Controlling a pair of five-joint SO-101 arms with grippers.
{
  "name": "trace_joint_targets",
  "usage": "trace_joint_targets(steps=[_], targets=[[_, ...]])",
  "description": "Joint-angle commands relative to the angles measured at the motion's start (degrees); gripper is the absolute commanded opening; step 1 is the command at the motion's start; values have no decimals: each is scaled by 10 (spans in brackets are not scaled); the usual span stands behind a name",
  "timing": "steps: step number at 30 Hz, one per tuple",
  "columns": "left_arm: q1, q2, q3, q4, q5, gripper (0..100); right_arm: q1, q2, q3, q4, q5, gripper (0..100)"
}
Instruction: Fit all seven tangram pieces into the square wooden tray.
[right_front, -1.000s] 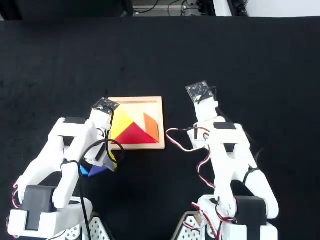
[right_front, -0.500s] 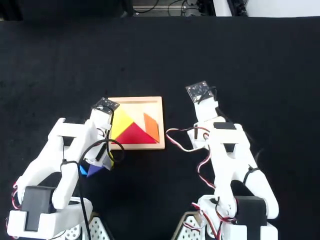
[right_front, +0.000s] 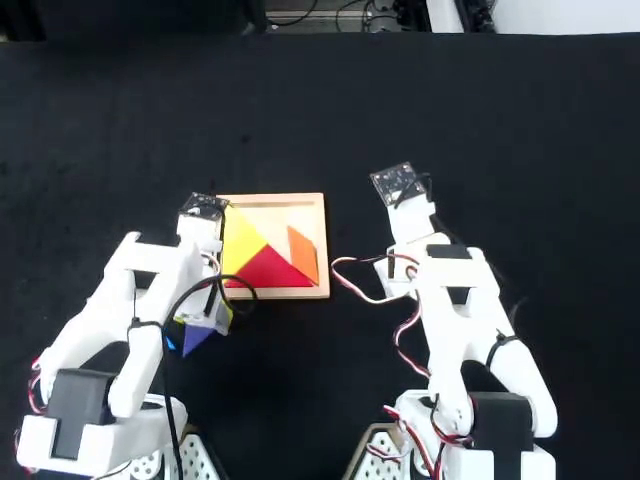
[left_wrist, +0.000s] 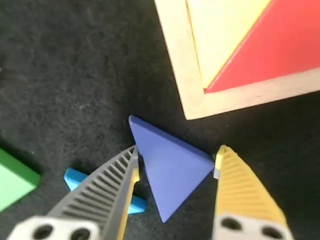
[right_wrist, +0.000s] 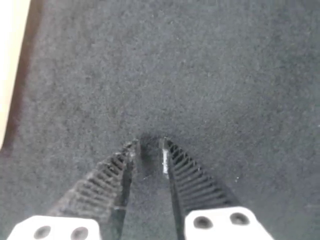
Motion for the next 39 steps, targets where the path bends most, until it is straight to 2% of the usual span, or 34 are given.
trace_joint_targets(steps=[1,4,6,9,11,13,16,22,31,39], targets=[[9,-28,-108,81,39,223,-10,2,-21,-9,4,81],[8,-63,-216,155,84,223,-8,2,-21,-9,4,81],[15,-77,-294,174,126,223,-7,1,-22,-9,4,81],[43,-80,-392,156,231,223,1,0,-24,-11,0,81],[75,-64,-418,136,316,223,26,-2,-22,-29,-2,81],[113,-36,-422,112,366,223,57,-2,-22,-47,-17,81],[153,33,-426,59,400,223,94,-3,-29,-62,-55,81],[153,179,-453,-36,473,223,134,1,-44,-67,-82,81],[156,312,-544,-53,543,223,130,2,-37,-92,-82,81],[161,370,-595,-51,547,223,129,2,-33,-103,-81,81]])
